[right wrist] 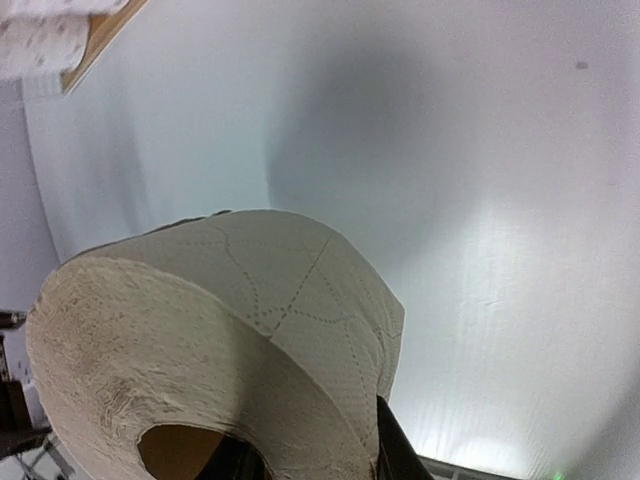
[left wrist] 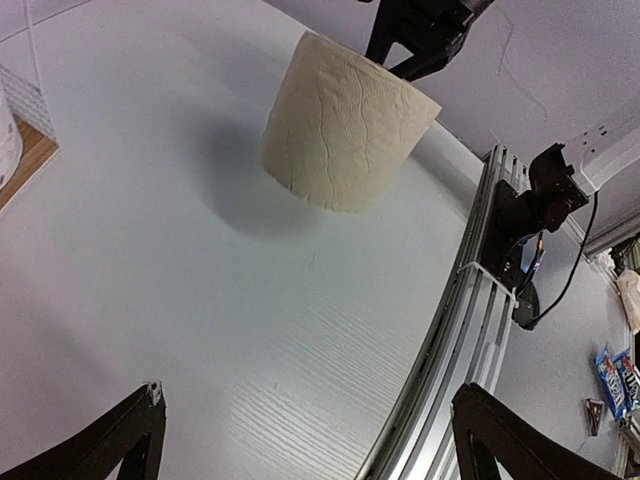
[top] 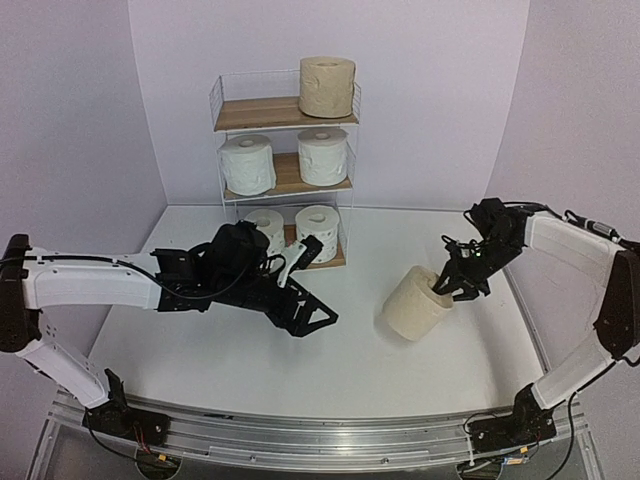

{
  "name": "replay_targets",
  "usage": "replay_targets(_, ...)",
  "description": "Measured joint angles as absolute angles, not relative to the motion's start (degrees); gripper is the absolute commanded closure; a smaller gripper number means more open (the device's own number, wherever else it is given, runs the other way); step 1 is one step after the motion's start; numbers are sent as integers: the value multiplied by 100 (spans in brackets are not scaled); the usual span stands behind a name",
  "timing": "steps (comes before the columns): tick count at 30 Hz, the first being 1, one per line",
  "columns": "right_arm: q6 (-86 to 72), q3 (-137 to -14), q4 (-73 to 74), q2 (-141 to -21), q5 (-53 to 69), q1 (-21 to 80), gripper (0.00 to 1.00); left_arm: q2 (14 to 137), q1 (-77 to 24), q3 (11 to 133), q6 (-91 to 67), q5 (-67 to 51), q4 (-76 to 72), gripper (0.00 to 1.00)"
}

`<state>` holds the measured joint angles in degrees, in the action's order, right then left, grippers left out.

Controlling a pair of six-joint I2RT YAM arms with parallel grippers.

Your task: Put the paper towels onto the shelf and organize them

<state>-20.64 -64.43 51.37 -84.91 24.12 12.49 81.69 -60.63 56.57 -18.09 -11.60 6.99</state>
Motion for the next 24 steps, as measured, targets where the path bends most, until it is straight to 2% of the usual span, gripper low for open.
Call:
replay_targets(5, -1777, -6939, 5520, -8824, 3260, 2107, 82, 8825, -6169, 6185, -1133, -1589, 482, 0)
replay_targets(9, -1766, -7112, 5684, -9014, 3640, 2405, 82, 9064, -6339, 6470, -850, -1639, 396, 0)
replay_targets(16, -1848, -7319, 5811, -9112, 3792, 2721, 83, 9490, -6513, 6898, -599, -1685, 406, 0)
replay_targets(24, -2091, -7511, 5977, -9262, 3728, 2899, 83, 9981, -6829, 7402, -388, -932, 784, 1)
